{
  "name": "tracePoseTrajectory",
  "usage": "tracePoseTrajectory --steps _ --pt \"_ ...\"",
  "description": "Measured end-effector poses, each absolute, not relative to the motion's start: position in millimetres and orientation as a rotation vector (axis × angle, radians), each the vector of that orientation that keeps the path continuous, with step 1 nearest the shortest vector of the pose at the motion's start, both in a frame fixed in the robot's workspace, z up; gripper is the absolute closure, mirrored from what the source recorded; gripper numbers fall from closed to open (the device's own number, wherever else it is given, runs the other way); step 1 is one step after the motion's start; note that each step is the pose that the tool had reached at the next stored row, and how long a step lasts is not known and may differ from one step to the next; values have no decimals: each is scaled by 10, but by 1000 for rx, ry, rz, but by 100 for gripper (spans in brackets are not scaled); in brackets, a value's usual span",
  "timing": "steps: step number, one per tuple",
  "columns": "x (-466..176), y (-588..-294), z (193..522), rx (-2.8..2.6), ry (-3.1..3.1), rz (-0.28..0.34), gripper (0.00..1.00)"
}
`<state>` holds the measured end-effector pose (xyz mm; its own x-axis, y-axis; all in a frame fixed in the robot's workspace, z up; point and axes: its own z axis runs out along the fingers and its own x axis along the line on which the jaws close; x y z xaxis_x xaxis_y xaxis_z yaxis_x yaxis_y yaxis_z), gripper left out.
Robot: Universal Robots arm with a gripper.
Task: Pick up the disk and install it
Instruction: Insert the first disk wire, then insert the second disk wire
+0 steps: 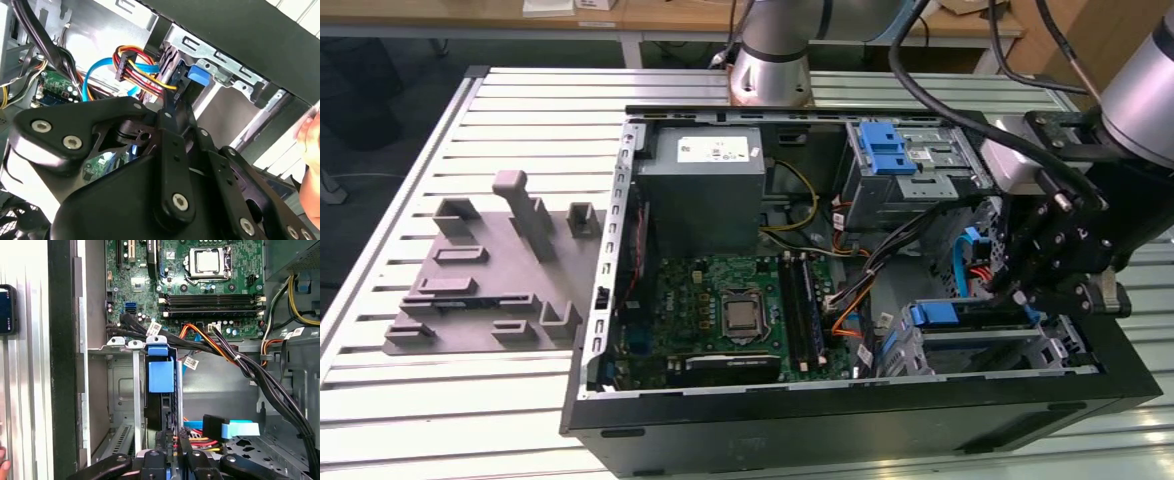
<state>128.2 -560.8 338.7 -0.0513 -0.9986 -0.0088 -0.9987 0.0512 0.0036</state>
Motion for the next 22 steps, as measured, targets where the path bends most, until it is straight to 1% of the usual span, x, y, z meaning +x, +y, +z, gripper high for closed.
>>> tracePoseTrajectory --steps 5,7,22 --pt "1281 -5608 3434 -2161 2275 14 78" --pt "1282 -5608 3436 -2161 2275 14 89" --pt "1282 -5608 3440 -2161 2275 14 89"
